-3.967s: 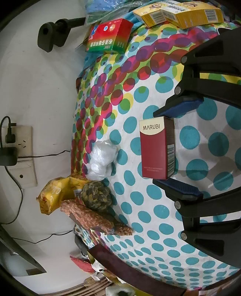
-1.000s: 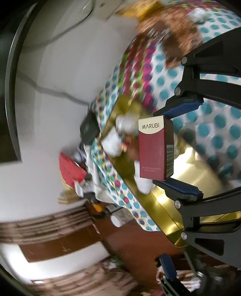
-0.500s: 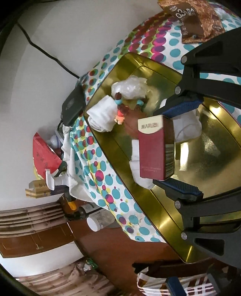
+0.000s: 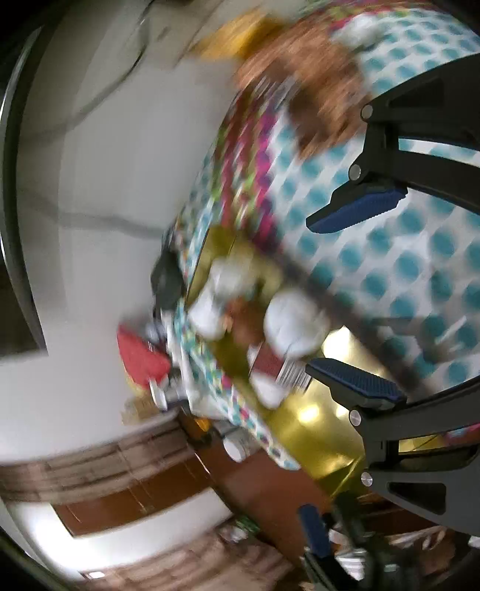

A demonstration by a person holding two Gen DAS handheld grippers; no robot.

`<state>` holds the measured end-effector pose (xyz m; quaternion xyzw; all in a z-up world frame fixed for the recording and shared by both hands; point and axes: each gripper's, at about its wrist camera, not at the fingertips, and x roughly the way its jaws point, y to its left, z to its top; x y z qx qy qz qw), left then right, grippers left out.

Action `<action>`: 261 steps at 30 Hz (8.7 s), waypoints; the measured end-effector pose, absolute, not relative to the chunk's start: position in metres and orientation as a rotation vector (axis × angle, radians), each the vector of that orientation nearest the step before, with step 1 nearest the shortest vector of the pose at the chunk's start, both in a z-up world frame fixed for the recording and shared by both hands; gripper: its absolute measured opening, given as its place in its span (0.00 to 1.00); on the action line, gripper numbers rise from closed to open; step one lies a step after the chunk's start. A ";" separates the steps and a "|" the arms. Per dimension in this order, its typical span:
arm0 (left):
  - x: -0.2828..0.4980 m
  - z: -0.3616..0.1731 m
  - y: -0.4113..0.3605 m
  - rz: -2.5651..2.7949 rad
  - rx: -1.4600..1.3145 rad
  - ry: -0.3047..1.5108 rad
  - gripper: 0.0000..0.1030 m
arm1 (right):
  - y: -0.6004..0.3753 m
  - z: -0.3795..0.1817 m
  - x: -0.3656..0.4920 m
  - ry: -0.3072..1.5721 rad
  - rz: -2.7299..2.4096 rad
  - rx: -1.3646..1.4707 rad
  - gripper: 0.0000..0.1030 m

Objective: Organize objects
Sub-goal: 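Lower the red box into the tray and open the right tool, then move the left tool to the brown chocolate bag while the right tool grasps the clear plastic bag, then close the left tool on the brown chocolate bag and lift it, then carry the brown bag over the gold tray with the left tool, then lower the brown bag into the tray and open the left tool, then lift the clear plastic bag with the right tool and carry it toward the tray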

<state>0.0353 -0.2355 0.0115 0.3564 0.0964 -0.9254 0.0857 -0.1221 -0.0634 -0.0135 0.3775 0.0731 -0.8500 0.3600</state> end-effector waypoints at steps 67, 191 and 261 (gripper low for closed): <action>-0.201 -0.086 0.045 -2.571 0.870 -0.810 0.73 | 0.139 -0.088 -0.211 0.080 -2.491 1.227 0.53; -0.066 0.012 -0.198 -2.732 1.112 0.394 0.52 | 0.129 -0.081 -0.203 0.252 -2.586 1.181 0.42; 0.053 0.019 -0.318 -2.459 1.003 0.418 0.53 | -0.166 -0.008 -0.027 0.385 -2.011 0.892 0.68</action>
